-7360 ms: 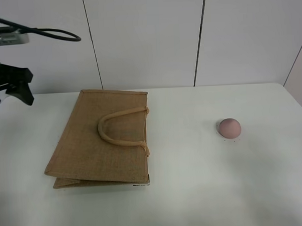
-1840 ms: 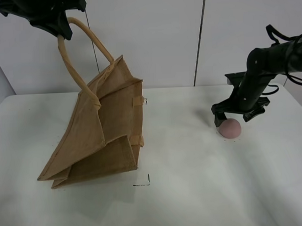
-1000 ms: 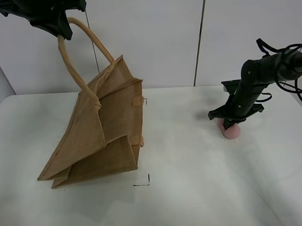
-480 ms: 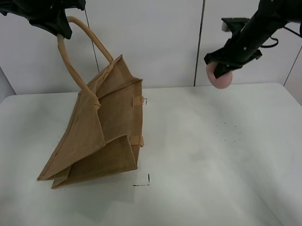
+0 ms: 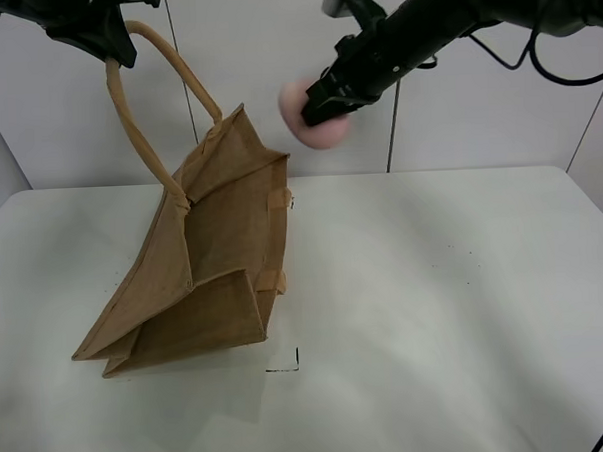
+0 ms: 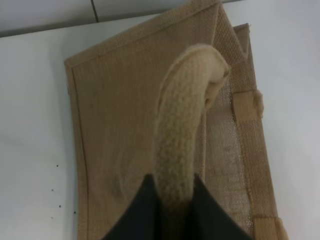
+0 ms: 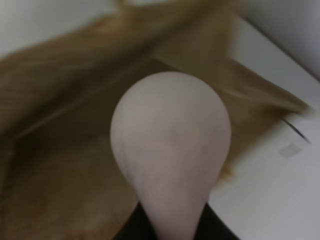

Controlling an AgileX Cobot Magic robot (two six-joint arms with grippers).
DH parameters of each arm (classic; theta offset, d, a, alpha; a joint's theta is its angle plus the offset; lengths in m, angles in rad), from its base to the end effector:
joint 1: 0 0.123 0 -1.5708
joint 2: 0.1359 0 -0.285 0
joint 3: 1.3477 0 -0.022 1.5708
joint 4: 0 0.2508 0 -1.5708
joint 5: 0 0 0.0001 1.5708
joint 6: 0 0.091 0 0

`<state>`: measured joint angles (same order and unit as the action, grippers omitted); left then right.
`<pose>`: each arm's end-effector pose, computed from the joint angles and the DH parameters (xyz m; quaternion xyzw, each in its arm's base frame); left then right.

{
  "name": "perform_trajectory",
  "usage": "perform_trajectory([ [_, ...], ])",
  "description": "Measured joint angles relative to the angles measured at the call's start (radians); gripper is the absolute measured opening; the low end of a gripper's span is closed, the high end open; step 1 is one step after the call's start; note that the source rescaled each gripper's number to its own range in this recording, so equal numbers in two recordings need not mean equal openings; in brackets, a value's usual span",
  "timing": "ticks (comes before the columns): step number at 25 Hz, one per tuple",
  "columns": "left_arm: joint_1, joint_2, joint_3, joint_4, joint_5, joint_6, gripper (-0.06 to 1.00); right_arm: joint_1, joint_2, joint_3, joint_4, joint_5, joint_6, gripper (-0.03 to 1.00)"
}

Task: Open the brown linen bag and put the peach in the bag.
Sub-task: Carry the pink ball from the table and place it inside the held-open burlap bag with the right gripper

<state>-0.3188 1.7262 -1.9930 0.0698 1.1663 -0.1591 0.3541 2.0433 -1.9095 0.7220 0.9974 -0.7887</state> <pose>0.3550 -0.1110 0.4376 0.0749 0.9253 -0.0537 0.3677 0.4149 0.2073 0.3075 -0.3979 0.8181 0.2759 0.3104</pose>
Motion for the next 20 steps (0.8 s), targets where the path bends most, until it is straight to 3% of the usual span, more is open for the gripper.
perform_trajectory([
  [4,0.000,-0.001,0.000,0.000,0.000,0.002,0.00,0.038,0.053,0.000,0.077,0.003,-0.110,0.00],
  [13,0.000,-0.002,0.000,0.000,0.000,0.003,0.00,0.068,0.185,-0.001,0.191,0.046,-0.230,0.00],
  [20,0.000,-0.002,0.000,0.000,0.000,0.003,0.00,0.133,0.274,-0.001,0.268,-0.091,-0.308,0.00],
])
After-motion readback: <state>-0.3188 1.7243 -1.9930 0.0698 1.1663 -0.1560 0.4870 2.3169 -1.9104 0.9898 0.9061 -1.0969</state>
